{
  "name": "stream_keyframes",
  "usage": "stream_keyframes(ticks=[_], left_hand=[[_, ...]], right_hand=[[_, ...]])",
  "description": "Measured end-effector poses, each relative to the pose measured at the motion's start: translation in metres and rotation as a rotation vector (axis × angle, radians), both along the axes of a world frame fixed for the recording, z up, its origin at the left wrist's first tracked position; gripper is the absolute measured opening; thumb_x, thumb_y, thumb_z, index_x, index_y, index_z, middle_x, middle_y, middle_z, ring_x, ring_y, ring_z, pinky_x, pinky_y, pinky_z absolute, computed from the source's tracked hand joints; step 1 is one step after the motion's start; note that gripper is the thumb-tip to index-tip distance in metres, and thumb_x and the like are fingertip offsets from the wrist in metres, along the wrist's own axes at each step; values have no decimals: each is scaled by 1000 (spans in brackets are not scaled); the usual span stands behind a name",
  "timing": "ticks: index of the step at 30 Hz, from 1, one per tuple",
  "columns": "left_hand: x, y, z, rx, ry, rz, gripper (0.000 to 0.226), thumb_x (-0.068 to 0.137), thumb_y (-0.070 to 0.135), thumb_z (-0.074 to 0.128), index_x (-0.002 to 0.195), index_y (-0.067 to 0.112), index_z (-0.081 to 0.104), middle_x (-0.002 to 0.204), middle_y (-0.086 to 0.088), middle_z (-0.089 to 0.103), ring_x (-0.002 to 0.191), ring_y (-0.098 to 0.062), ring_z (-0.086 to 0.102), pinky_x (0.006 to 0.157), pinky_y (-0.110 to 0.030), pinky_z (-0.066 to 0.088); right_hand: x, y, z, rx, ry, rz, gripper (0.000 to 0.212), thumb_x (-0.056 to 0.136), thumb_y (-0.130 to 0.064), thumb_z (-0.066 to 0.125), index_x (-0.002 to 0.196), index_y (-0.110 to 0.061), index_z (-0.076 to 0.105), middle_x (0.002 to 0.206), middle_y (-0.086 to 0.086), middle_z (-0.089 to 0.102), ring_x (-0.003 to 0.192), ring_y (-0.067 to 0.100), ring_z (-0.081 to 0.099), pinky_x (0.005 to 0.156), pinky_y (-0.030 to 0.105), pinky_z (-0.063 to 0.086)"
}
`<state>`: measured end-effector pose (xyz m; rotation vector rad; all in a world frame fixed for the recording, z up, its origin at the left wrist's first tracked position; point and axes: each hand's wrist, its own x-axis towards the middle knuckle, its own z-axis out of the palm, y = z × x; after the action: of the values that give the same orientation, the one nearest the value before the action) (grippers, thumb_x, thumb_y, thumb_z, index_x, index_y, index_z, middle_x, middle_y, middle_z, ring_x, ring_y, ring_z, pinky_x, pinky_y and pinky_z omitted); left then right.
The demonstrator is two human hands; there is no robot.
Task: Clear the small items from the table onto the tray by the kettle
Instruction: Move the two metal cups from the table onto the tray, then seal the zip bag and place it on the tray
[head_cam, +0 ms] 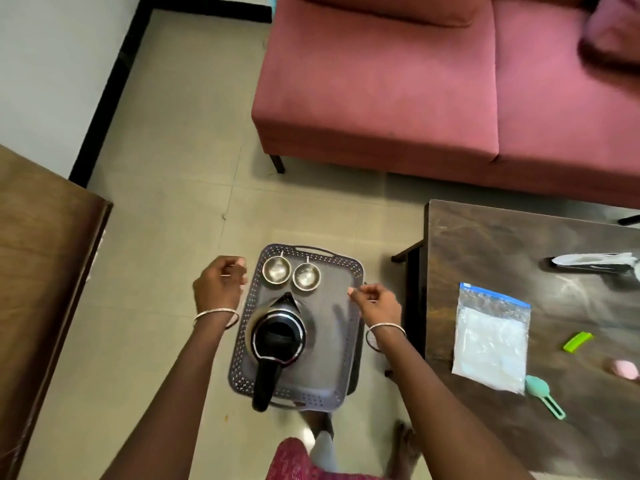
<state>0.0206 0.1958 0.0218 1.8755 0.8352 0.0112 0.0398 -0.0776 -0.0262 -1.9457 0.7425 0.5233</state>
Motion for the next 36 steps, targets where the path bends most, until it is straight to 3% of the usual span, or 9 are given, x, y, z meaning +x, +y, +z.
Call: stream_keyframes(ticks=[4,7,12,20,23,26,29,33,36], left_hand=[[-16,-46,46,54,-108,72,13,91,31,61,86,20,67,71,-2,71,64,-21,70,65,-36,59],[-29,-110,66,97,-129,-9,16,92,34,60,84,21,66,62,4,69,50,-8,64,58,-26,53],[-52,-221,57,-62,-56,-162,13,93,24,61,85,14,65,62,-5,65,48,-15,59,50,-28,49],[-76,-381,13,-173,88,-125,15,92,21,61,80,14,66,60,-2,66,45,-8,58,46,-25,48],[-70,-416,-6,-198,167,-98,18,94,21,59,78,15,65,60,-1,65,46,-12,57,45,-25,47],[-57,-437,-27,-221,283,-99,20,95,21,57,77,15,63,66,-7,66,53,-19,57,59,-37,54],[-42,-448,-51,-200,398,-128,25,96,26,55,89,5,66,89,-22,69,81,-37,65,80,-48,54],[-24,-456,-73,-110,497,-203,38,99,36,46,113,6,64,120,-19,64,111,-36,58,93,-36,43],[-16,-460,-87,-228,488,-151,36,99,38,45,121,13,59,127,-14,60,116,-32,56,101,-34,41]], right_hand=[[-30,-61,17,21,17,-135,17,79,-22,78,86,-8,71,84,15,73,77,27,70,79,46,60],[-54,-110,27,31,26,-181,8,83,-17,73,85,-9,71,80,15,72,60,18,66,51,26,55],[-75,-193,30,10,66,-185,7,85,-13,68,79,-16,69,75,10,73,63,23,68,63,34,58],[-80,-348,35,-108,76,-88,7,84,-5,65,88,-4,70,77,17,70,61,26,65,69,45,59],[-72,-379,30,-159,101,-28,10,82,-6,65,88,-5,73,81,15,73,74,31,69,77,45,60],[-57,-393,18,-138,125,-46,12,80,-6,63,87,-6,74,83,15,75,82,32,72,82,42,58],[-44,-398,-7,-56,203,-137,15,83,-7,61,94,-5,72,91,17,73,82,33,67,88,44,56],[-31,-403,-36,27,301,-200,36,84,-8,66,119,-4,60,113,22,65,94,31,58,99,50,50],[-25,-402,-41,123,332,-289,41,87,-8,64,127,-6,53,113,24,64,86,28,58,86,45,57]])
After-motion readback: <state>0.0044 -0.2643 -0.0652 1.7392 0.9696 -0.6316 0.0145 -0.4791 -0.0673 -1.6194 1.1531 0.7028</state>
